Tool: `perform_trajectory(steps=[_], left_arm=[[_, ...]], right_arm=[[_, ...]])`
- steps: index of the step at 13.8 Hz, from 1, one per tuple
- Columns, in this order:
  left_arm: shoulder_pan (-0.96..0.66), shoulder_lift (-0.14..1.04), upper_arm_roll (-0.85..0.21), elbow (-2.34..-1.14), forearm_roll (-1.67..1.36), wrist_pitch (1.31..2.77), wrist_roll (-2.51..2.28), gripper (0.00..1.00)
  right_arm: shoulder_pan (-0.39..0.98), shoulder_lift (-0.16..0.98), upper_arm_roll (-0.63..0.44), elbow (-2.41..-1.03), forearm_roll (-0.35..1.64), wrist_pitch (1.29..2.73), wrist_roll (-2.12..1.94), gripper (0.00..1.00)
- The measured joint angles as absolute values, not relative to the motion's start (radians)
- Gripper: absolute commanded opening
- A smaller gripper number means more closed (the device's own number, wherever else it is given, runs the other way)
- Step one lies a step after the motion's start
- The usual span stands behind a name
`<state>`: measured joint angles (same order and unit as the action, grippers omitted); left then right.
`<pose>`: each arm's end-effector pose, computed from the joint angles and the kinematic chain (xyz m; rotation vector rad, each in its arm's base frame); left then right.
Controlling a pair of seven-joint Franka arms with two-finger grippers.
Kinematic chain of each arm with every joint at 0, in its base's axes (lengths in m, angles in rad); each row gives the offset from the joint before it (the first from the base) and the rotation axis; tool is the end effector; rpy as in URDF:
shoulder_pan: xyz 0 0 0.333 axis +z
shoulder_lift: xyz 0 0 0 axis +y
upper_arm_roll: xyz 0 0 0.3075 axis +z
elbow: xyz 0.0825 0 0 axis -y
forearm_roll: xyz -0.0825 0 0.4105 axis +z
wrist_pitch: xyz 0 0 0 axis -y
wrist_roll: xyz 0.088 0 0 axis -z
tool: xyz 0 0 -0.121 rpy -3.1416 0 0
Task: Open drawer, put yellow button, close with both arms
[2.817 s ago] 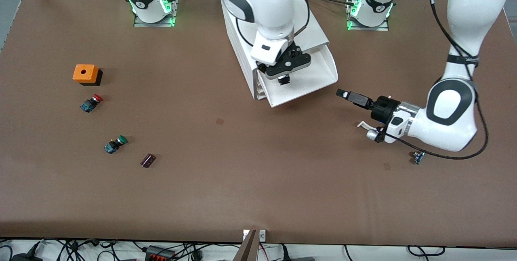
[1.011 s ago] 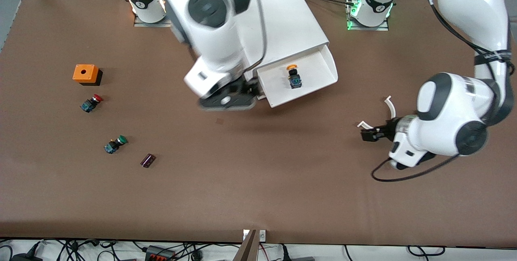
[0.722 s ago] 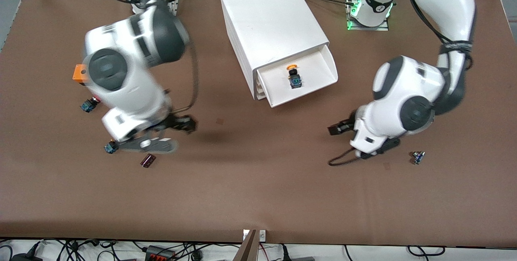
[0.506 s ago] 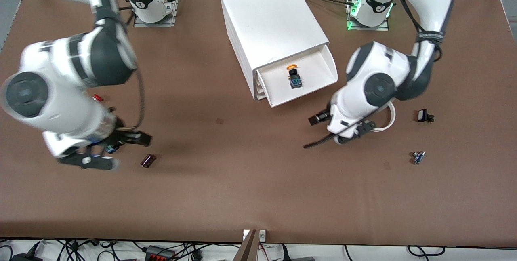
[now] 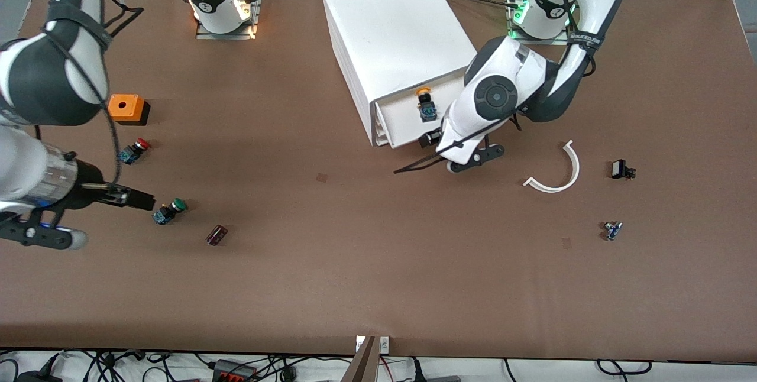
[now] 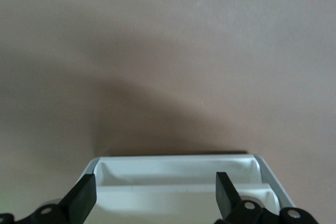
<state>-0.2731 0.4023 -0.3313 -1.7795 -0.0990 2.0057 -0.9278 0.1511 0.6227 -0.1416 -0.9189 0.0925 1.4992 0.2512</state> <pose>0.5342 -0.3641 0.2955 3.0110 0.5901 -0.4049 0.7348 0.0525 0.5070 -3.1189 0.3319 0.0609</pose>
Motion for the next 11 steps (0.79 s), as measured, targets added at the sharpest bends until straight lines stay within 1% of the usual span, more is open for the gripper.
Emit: perform_trajectory(steps=[2,4,6,9,11], left_arm=[[-0.273,0.393,-0.362,-1.793,-0.099,1.993,-0.94,1.0],[-0.271,0.384,-0.393,-1.8,-0.099,1.955,-0.947,1.0],[-0.271,0.381,-0.414,-1.801,-0.102,1.919,-0.956,1.0],[-0.271,0.378,-0.427,-1.802,-0.15,1.889,-0.957,1.0],[-0.271,0.377,-0.43,-1.803,-0.161,1.882,-0.957,1.0]], right_arm=[[0.123,0.548,-0.14,-1.026,0.095,1.549,0.242,1.0],[0.111,0.437,-0.139,-1.161,0.094,1.608,0.197,1.0],[0.076,0.331,-0.123,-1.265,0.092,1.626,0.141,1.0],[-0.027,0.237,-0.032,-1.334,0.055,1.629,0.087,1.0],[-0.037,0.205,-0.007,-1.36,0.006,1.631,0.053,1.0]])
